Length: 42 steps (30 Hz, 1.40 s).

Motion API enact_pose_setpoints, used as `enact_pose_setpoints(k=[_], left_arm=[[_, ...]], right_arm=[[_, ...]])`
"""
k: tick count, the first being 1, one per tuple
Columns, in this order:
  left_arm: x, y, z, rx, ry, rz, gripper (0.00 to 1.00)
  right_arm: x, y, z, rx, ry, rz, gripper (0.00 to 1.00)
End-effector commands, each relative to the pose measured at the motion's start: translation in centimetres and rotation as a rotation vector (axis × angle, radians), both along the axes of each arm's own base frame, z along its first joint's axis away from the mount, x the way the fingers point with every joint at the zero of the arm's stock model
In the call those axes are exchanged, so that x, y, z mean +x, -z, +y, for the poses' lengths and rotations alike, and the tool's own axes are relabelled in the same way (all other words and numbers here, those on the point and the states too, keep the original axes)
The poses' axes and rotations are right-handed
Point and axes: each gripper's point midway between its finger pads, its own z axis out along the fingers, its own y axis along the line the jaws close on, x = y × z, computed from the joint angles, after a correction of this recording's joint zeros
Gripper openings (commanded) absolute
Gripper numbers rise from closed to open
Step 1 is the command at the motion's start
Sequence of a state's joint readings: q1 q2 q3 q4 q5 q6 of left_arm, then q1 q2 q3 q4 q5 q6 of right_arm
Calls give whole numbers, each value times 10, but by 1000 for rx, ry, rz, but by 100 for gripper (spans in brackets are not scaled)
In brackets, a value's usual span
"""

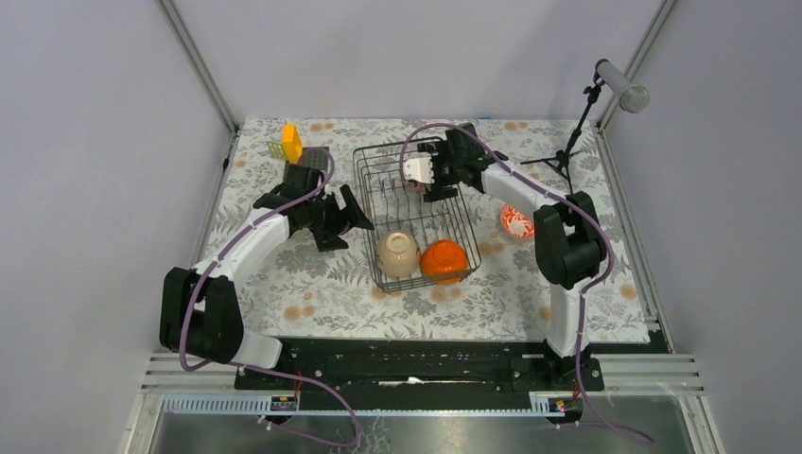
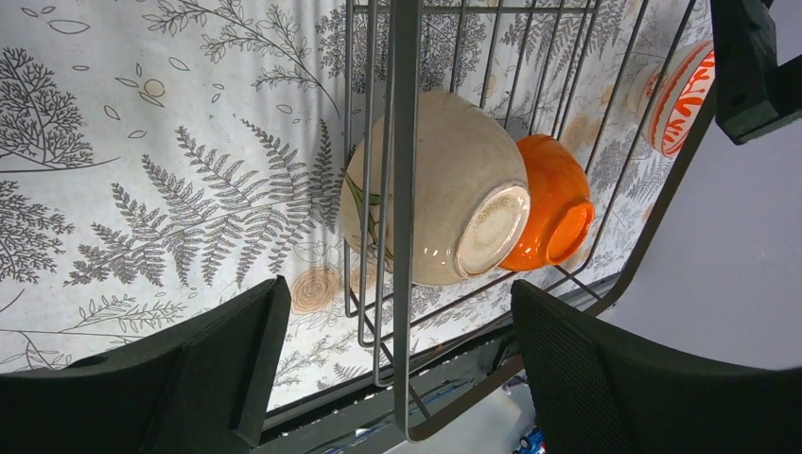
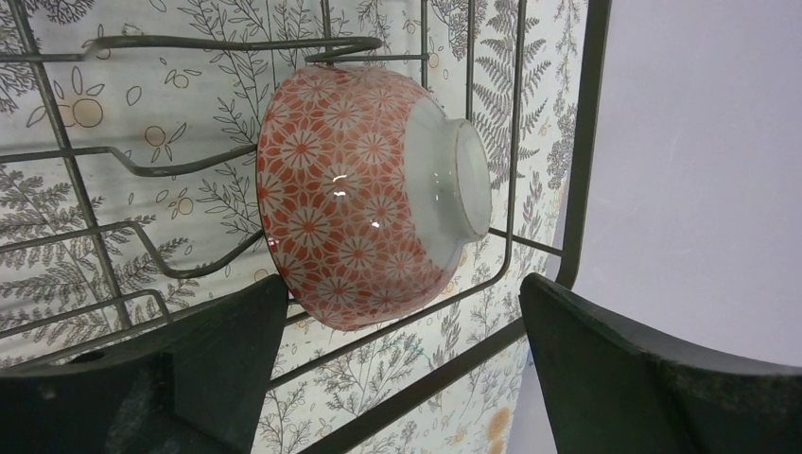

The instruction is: Unload the bowls from the dish rack

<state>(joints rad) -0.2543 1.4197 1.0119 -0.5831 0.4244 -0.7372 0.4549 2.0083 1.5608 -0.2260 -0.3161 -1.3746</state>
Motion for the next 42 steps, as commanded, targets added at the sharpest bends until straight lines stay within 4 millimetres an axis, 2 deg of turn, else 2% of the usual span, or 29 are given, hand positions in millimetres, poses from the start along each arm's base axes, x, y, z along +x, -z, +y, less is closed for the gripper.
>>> enact_pose_setpoints(k=[1,14,24,26,32,35,42], left_arm=[[3,-10,-4,-19,27,-55,91],[-5,3,7,56,39,-43,91],[-11,11,12,82,45,-32,91],[-12,13,13,87,43,-26,91],[-9,16,16,107,37,-38,91],[-6,15,16,110,42,-44,91],[-5,13,15,110,44,-48,91]], right_arm=[[7,4,5,-9,-55,-44,100],[9,21,24,-5,-170,-67,100],[1,46,32,-29,-214,18,99],[-1,46,33,-25,-222,29,96],[-2,44,34,-31,-226,42,75],[-2,42,34,-33,-231,42,67],[5,23,23,-77,-192,-16,64]])
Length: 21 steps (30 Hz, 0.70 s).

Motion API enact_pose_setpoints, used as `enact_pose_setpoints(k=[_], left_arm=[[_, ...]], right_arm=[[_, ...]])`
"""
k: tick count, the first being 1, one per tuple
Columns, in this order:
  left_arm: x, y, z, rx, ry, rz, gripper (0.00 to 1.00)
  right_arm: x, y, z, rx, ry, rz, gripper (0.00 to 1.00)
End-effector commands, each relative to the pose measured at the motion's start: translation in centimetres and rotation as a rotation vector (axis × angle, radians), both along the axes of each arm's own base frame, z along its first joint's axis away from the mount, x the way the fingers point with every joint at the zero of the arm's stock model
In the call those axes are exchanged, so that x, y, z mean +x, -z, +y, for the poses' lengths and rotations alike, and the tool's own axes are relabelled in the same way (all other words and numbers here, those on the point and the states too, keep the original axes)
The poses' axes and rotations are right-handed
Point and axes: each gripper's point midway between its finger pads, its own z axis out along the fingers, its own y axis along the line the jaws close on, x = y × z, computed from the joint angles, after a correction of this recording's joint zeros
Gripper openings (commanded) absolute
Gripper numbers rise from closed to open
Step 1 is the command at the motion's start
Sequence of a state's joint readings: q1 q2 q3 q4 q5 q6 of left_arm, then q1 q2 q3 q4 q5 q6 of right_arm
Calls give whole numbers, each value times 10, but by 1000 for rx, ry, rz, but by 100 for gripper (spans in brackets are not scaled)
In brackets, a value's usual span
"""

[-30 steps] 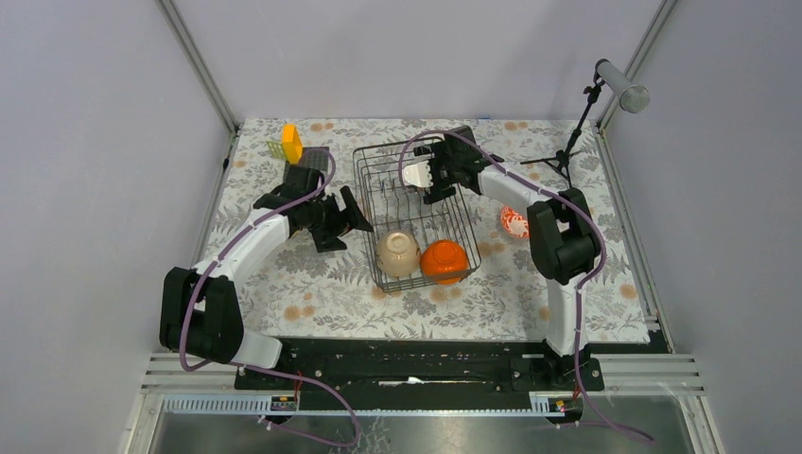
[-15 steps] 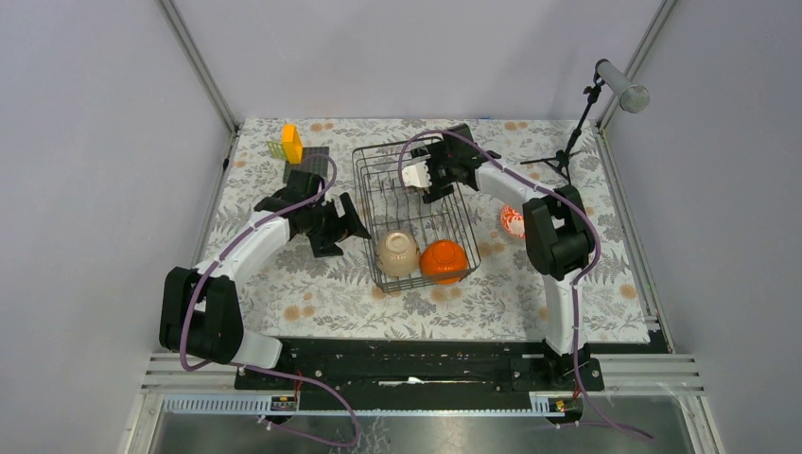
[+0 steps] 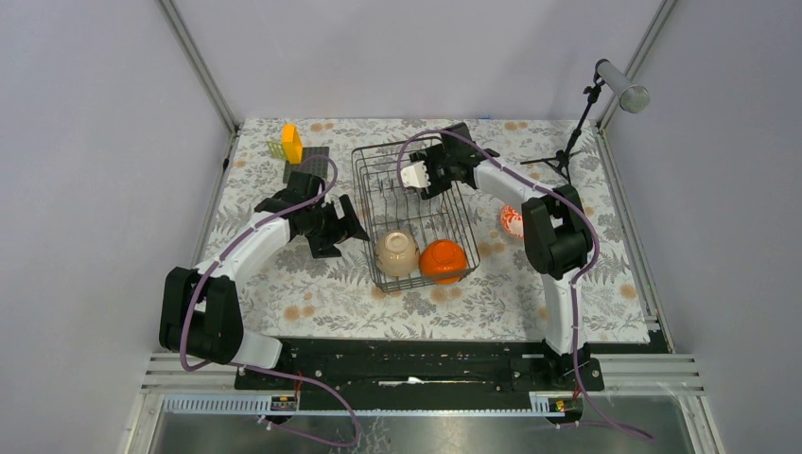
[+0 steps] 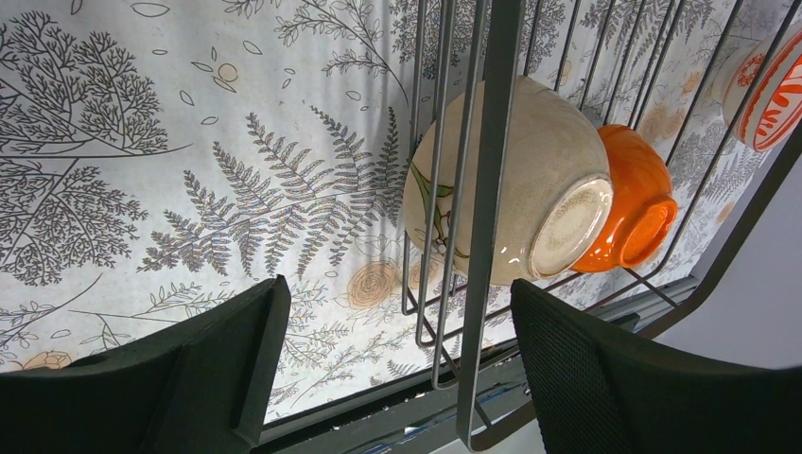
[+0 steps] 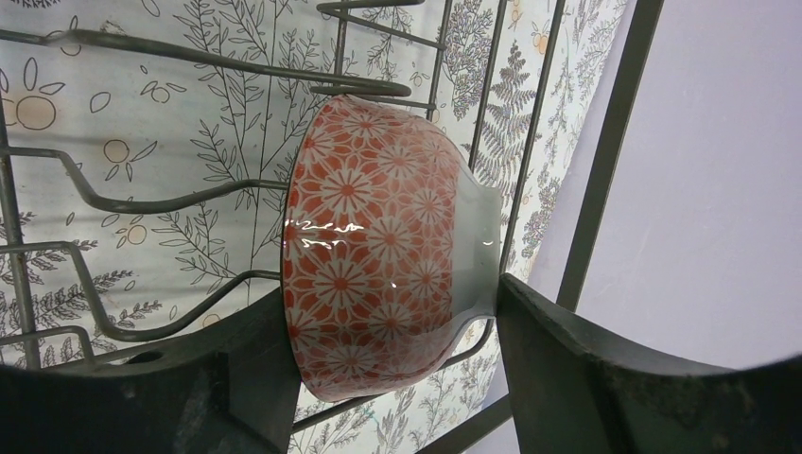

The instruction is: Unload the bowls from the dish rack

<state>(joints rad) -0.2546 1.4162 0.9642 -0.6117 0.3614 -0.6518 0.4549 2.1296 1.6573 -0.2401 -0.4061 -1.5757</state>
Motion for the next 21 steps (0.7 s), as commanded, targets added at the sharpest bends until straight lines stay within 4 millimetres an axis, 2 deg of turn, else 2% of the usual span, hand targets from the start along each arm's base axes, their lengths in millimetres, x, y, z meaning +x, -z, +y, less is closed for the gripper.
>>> enact_pose_setpoints(k=[1,7,15,21], left_arm=[[8,-11,0,7,12,-62,91],[11,-11,-1,13,20,-67,91],[12,-17,1,16,10,-82,91],[14,-20,1,14,1,-87,91]], right_arm=[[-8,-1,-3,-40,19,29,64],[5,-24,-1,0,69,-27,63],[29,-67,3,59,123,-169,63],[27,-90,14,158,137,-173,63]])
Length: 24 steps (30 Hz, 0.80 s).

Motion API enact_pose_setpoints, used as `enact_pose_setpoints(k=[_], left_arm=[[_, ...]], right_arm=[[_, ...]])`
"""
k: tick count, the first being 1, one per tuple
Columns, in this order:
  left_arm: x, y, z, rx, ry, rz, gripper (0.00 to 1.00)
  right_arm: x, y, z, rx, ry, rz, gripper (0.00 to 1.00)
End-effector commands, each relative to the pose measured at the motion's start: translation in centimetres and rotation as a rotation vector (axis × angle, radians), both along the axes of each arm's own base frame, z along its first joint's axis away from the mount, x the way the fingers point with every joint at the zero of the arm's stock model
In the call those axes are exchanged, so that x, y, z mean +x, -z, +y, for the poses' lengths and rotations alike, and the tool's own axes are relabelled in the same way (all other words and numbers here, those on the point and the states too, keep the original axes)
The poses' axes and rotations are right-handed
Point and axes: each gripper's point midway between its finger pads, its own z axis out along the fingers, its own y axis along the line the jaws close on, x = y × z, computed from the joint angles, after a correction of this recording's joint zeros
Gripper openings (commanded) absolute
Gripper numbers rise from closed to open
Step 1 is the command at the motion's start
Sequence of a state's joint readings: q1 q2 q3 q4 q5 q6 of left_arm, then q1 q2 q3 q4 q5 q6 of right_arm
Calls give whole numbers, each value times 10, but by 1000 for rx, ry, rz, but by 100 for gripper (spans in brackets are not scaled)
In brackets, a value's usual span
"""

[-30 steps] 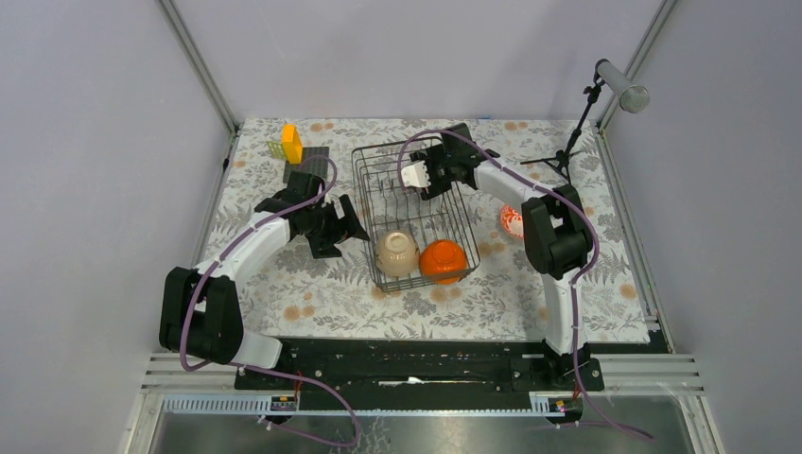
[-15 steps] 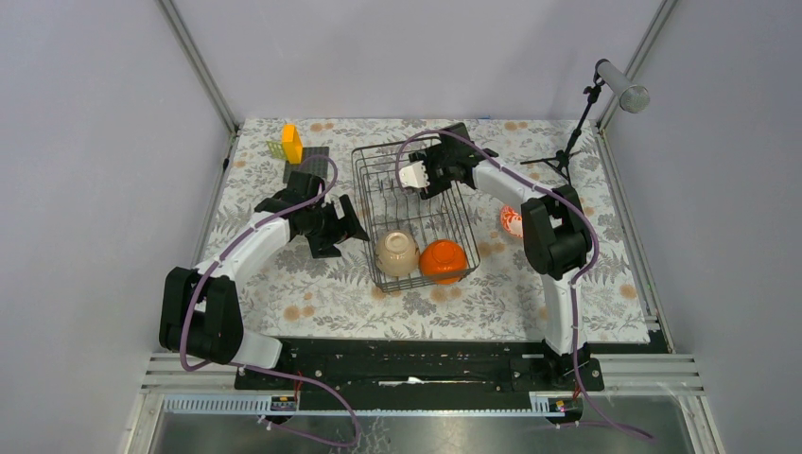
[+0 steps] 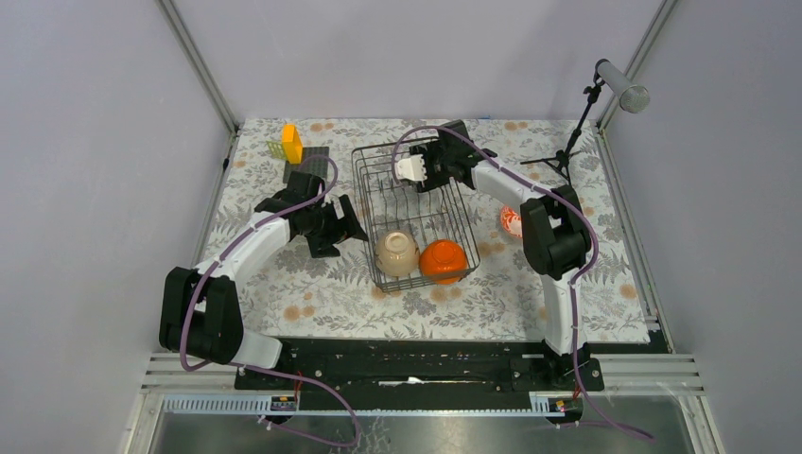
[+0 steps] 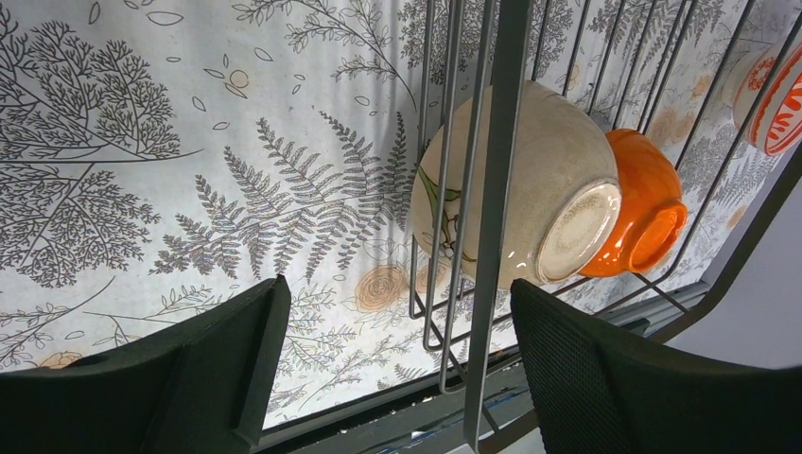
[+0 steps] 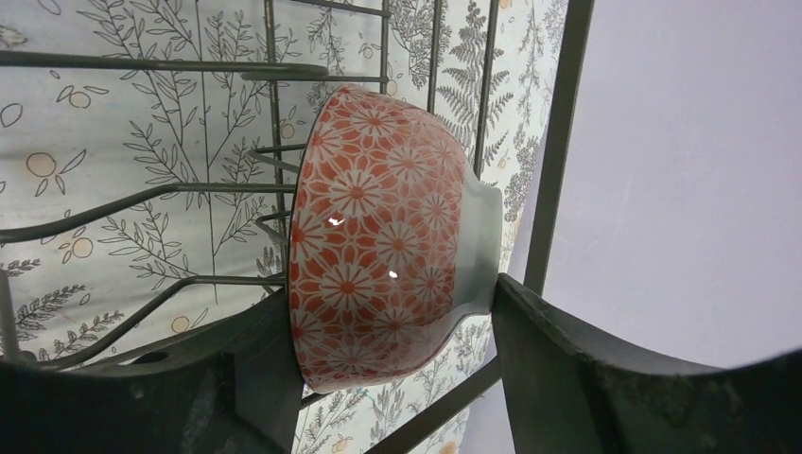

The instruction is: Unload the bowls from the dish rack

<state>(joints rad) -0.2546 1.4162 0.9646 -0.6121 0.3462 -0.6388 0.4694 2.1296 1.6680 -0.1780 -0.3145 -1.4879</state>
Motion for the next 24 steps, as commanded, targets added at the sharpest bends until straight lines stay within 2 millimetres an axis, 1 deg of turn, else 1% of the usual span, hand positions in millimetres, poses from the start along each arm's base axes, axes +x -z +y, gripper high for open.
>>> enact_pose_setpoints(k=[1,7,10,12,15,18,21,24], left_arm=[[14,-22,-2,-6,-3,-80,91],[18,-32,-3,-14,-9,-104,90],[18,-33,-3,-14,-10,-107,90],[18,-33,-3,-13,-9,-106,90],[18,-35,-3,-11,-5,-108,90],[19,-36,-3,-7,-2,-113,90],[23,-39,-4,-11,1,-118,90],[26,-38,-5,-8,6,-117,90]], right_arm=[[12,-82,17,158,32,-141,63],[11,-107,24,267,65,-137,63],[8,-111,26,305,73,-112,63],[9,-124,31,362,75,-131,63],[7,-132,33,405,85,-125,63],[4,-135,32,440,100,-107,63],[-3,-147,38,529,113,-71,60],[-11,-144,39,567,124,-13,60]])
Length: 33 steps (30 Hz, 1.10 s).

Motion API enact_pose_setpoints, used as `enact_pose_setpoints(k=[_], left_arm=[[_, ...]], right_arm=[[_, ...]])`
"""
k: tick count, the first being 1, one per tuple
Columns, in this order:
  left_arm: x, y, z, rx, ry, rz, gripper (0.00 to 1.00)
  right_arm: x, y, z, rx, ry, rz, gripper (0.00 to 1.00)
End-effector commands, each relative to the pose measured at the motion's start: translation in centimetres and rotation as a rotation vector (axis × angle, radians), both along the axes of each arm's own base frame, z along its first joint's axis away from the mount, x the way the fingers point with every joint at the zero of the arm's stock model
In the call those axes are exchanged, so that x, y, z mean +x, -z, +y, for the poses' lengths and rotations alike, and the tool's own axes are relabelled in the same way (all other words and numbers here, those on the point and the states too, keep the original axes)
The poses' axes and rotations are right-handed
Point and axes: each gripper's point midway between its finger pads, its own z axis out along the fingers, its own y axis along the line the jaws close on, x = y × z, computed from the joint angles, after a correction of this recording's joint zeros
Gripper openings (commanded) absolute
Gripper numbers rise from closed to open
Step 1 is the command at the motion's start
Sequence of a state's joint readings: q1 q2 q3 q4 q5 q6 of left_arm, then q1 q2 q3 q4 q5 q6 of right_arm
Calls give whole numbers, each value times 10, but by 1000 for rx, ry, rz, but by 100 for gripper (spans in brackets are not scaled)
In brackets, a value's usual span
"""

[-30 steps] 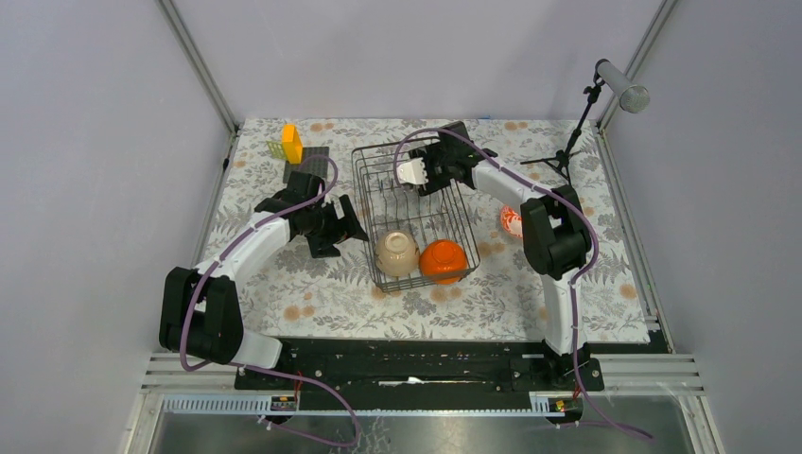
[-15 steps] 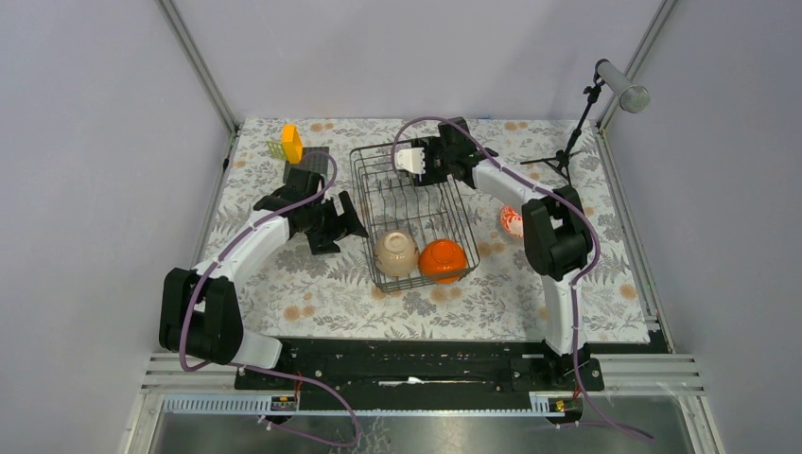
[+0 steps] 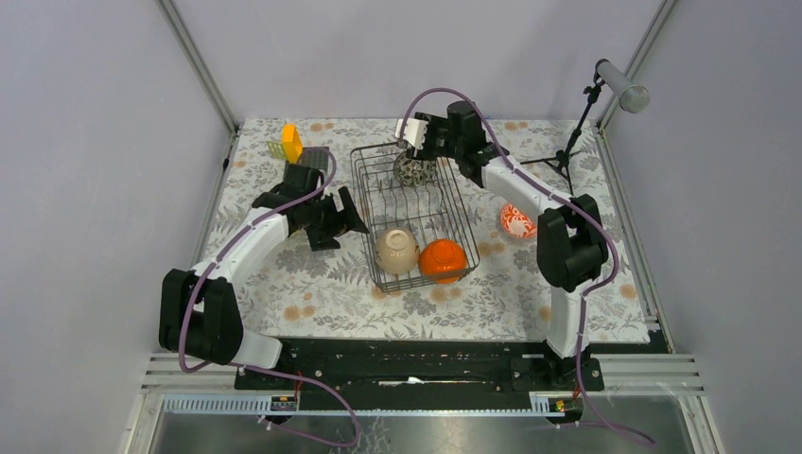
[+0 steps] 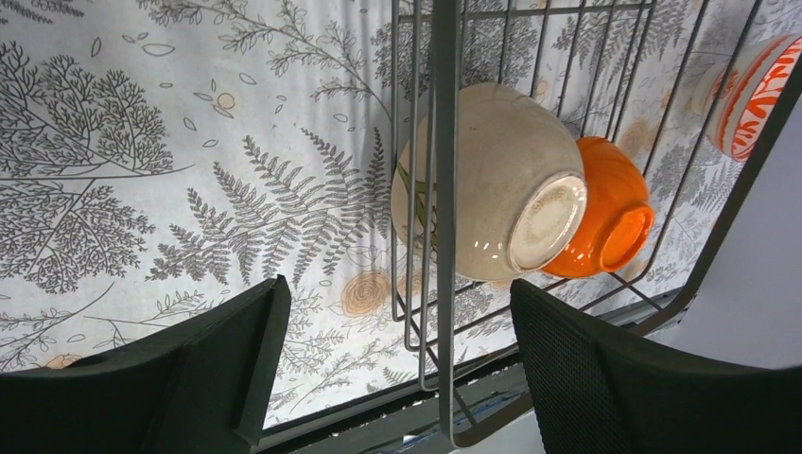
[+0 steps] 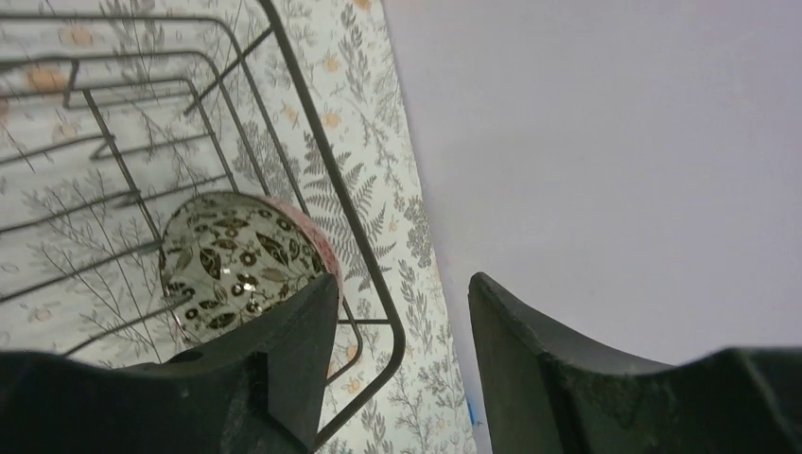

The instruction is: Unload the bowls from the dish rack

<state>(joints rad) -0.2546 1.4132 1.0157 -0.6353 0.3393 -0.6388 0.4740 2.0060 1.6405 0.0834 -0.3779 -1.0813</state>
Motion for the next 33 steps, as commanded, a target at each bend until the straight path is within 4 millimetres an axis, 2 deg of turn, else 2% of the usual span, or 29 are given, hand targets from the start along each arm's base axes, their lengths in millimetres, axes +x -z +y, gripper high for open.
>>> enact_pose_setpoints(k=[1,5,16,22,28,33], left_arm=[[17,-22,-4,-5,11,-85,90],[19,-25,-5,-14,8,-88,90],[12,-19,1,11,-9,-70,90],[10,-17,2,14,-16,-65,90],[4,-12,5,27,-25,-44,90],[0,-9,8,40,-31,-26,90]], right_arm=[[-18,-38,14,151,-20,13,61],[-17,-28,11,148,-2,37,62],[15,13,6,52,72,8,66],[21,31,6,2,57,-3,69],[35,42,1,-44,87,-36,68],[44,47,-1,-35,70,-32,61]])
